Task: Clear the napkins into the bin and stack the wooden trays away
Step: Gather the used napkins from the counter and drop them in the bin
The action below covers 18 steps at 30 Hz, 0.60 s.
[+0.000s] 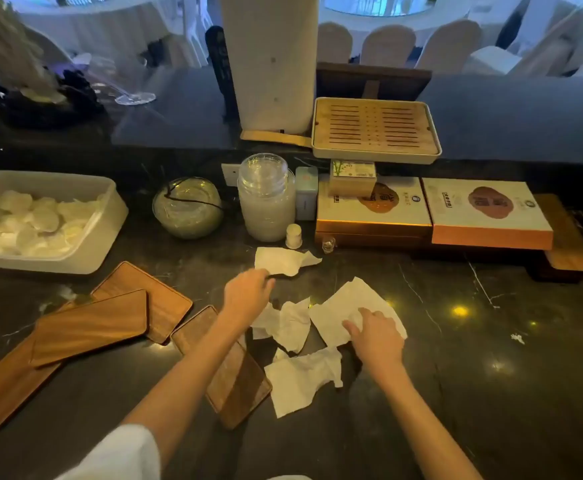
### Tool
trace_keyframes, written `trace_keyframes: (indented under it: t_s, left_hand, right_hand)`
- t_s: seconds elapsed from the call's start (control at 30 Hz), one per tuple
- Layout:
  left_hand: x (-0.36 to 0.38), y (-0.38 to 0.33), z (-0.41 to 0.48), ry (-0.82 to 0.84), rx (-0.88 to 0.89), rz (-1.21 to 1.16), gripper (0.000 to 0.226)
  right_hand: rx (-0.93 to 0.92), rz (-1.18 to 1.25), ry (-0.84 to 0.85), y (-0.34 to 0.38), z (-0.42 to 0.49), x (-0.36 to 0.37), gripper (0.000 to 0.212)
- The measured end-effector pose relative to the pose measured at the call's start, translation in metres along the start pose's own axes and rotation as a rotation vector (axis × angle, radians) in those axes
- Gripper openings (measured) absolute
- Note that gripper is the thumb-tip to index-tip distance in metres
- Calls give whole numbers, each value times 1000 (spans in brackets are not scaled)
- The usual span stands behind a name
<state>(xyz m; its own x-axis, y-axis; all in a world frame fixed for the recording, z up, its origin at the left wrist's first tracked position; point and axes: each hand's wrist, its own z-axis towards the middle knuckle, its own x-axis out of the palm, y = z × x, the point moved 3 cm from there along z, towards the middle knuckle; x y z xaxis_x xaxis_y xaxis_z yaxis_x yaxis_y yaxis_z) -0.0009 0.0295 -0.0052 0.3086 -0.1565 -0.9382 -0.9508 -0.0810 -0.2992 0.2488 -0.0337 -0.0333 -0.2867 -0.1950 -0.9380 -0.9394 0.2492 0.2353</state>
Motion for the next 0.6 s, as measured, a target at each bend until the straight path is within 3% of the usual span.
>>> trace_keyframes:
  t_s: [0.2, 0.43, 0.6]
  left_hand:
    - [28, -17, 92, 198, -130, 153, 36]
    - [79, -15, 129, 314, 57, 249, 44]
    - [92, -13, 138, 290, 67, 220, 52]
  right_hand:
    - [65, -105, 44, 34, 27, 31, 45]
    - [53, -98, 111, 18, 51, 60, 48]
    - [65, -109, 175, 11, 58, 71, 41]
